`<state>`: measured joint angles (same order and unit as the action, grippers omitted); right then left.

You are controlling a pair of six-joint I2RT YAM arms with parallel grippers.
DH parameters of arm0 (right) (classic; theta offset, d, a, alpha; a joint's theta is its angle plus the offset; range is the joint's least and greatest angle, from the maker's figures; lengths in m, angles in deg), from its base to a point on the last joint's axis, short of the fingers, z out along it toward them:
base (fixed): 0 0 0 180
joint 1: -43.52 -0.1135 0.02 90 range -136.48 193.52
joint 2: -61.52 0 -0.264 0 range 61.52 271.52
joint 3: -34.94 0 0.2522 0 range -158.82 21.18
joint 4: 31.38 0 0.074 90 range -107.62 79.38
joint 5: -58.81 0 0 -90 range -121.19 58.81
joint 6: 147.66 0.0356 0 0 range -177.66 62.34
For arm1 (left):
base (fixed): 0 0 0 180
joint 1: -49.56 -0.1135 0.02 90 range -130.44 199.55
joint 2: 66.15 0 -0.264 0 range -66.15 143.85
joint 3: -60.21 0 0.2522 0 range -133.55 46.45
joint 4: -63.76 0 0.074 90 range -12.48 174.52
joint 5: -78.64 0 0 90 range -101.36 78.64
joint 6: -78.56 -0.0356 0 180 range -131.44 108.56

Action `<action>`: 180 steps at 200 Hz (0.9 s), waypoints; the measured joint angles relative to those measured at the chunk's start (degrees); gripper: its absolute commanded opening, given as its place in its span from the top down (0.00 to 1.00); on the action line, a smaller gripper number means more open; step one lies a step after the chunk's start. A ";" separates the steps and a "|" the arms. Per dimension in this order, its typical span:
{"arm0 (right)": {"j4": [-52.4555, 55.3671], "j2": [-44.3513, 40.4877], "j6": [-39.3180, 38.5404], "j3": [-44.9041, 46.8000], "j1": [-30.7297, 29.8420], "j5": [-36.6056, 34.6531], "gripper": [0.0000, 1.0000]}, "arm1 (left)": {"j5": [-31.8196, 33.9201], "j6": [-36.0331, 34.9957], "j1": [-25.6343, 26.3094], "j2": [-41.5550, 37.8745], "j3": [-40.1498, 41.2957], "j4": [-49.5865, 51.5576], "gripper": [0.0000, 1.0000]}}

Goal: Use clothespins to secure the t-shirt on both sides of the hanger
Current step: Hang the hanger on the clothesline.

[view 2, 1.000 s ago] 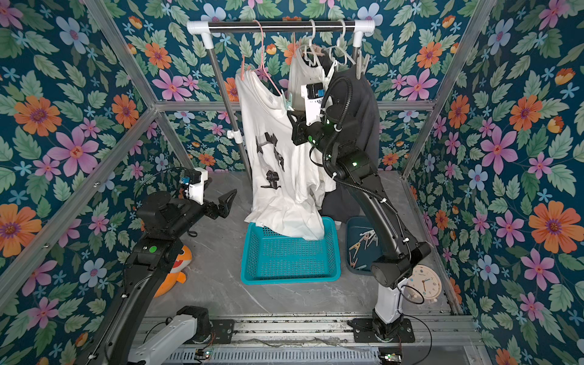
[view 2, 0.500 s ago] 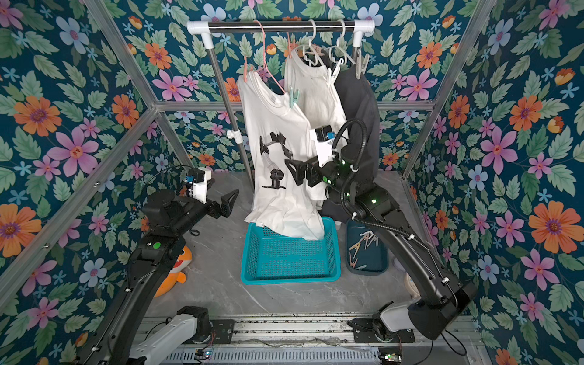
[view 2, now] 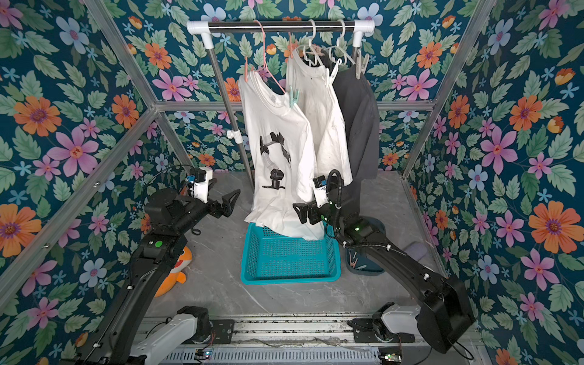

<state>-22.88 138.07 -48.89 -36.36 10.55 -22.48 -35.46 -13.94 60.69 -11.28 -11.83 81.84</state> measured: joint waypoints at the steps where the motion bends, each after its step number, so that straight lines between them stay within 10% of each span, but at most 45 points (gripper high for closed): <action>1: -0.09 0.24 -0.02 0.02 0.02 -0.02 0.07 | 0.00 0.02 0.00 0.00 0.02 0.00 0.02; 99: -15.98 26.84 -1.25 -9.38 -0.02 -10.88 0.24 | 0.02 0.55 0.00 -1.44 1.18 0.00 0.02; 130: -16.72 32.81 -3.04 -17.94 -0.11 -12.04 0.51 | 0.04 0.52 0.00 -1.16 1.18 0.00 0.02; 180: -14.88 42.32 -6.01 -35.60 -0.11 -13.46 0.41 | 0.17 0.46 0.00 -0.90 1.62 0.00 0.02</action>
<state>-37.76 180.39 -54.90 -71.96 10.44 -35.94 -35.28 -13.48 60.69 -12.18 -10.22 81.84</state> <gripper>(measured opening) 0.587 0.978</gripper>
